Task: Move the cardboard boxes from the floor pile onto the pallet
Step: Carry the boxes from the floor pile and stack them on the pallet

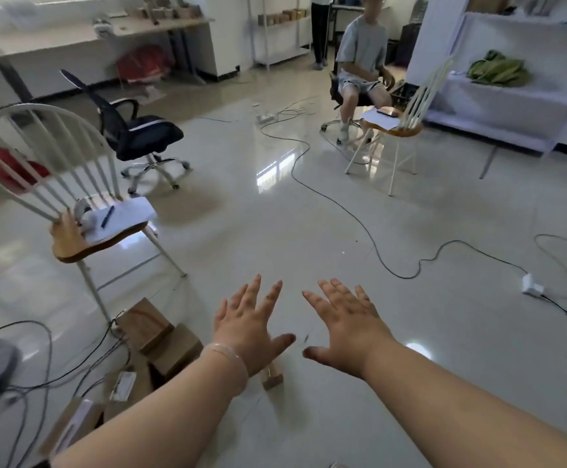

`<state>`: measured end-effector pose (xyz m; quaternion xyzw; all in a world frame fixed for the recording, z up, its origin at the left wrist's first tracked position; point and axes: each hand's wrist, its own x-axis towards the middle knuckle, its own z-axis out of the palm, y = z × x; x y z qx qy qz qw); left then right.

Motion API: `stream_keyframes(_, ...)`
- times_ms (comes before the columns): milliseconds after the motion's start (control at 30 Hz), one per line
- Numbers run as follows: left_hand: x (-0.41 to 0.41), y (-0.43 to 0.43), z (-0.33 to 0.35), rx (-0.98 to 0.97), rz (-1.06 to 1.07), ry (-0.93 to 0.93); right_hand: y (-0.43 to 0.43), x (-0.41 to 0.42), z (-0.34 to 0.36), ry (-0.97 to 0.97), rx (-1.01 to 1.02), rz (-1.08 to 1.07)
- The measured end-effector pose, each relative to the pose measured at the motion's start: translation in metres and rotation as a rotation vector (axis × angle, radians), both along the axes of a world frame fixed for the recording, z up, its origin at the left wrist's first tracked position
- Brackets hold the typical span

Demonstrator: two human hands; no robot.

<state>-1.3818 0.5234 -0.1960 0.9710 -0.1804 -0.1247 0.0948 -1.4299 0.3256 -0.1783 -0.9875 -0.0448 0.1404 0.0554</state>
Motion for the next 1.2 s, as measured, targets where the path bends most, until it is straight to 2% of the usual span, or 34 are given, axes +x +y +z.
stream_keyframes(200,0.012,-0.014,0.001,0.019,0.196,0.081,-0.028,0.045,-0.019,0.069,0.001,0.122)
stream_keyframes(400,0.024,0.011,-0.02,0.094,0.243,0.133,-0.002,0.081,-0.049,0.181,0.031,0.182)
stream_keyframes(733,0.116,0.066,-0.081,0.032,0.27,0.219,0.045,0.187,-0.088,0.231,-0.015,0.143)
stream_keyframes(867,0.156,0.078,-0.129,0.052,0.252,0.262,0.061,0.222,-0.13,0.249,0.045,0.074)
stream_keyframes(967,0.171,0.08,-0.178,0.058,0.237,0.301,0.067,0.229,-0.179,0.369,0.075,0.077)
stream_keyframes(1067,0.184,0.074,-0.24,0.043,0.245,0.329,0.063,0.238,-0.242,0.522,0.1,0.068)
stream_keyframes(1200,0.199,0.059,-0.341,0.013,0.281,0.365,0.05,0.263,-0.344,0.601,0.132,-0.059)
